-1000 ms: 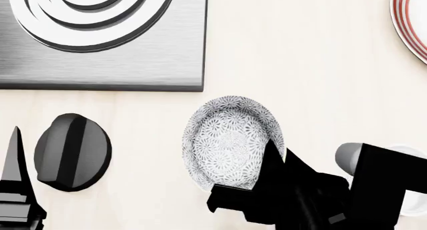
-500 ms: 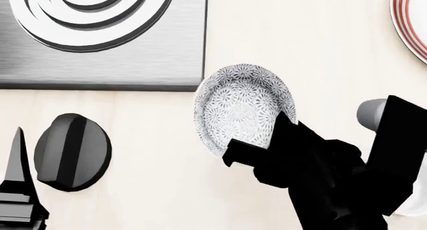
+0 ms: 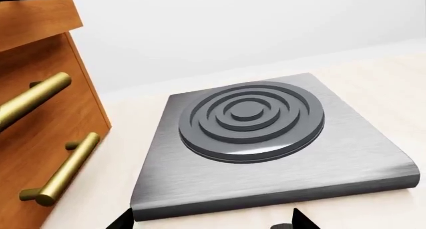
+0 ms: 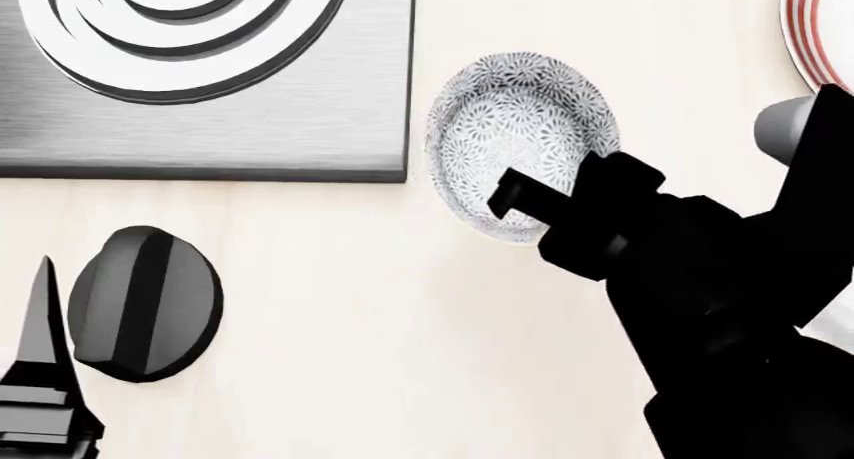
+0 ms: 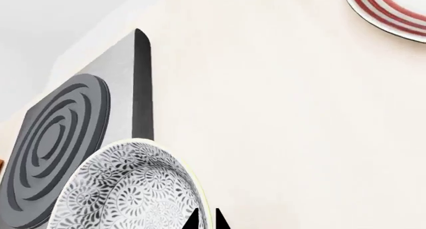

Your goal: Pick the akita bowl next to the ramekin and place it on the plate.

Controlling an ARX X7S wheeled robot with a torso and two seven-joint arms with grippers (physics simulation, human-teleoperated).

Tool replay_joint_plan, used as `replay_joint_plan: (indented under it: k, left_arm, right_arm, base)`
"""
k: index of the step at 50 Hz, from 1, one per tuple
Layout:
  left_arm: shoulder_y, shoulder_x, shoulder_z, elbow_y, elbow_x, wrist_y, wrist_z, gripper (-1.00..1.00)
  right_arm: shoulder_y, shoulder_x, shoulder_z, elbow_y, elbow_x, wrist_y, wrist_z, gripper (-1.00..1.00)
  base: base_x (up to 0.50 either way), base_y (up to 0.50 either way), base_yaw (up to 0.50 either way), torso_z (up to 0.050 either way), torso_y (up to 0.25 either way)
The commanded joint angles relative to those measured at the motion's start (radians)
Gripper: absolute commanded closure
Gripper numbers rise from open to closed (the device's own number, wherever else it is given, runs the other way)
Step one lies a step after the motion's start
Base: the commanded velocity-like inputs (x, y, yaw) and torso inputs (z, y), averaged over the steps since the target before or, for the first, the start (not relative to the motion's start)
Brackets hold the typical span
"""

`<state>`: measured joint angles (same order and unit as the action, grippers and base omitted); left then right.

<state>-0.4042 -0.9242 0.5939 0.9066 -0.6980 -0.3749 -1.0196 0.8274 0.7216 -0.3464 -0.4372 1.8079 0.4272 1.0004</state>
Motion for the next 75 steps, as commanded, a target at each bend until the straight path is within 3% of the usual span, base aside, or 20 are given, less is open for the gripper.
replay_joint_plan:
  k: [1,46,75]
  left_arm:
    - [-0.004,0.006,0.005,-0.004,0.001,-0.002,0.003,-1.00]
    - [0.005,0.005,0.007,-0.022,0.010,0.007,0.005,-1.00]
    - [0.011,0.008,0.012,-0.033,0.013,0.015,0.008,-1.00]
  right_arm:
    - [0.061,-0.013,0.000,0.093,0.009,0.009,-0.031,1.00]
    - [0.280,-0.094,-0.044,0.408,-0.042,0.029,-0.072,1.00]
    - [0.400,-0.064,-0.038,0.537,-0.041,0.057,-0.050,1.00]
  base:
    - [0.00,0.00,0.00,0.000,0.000]
    - [0.00,0.00,0.00,0.000,0.000]
    - [0.00,0.00,0.00,0.000,0.001]
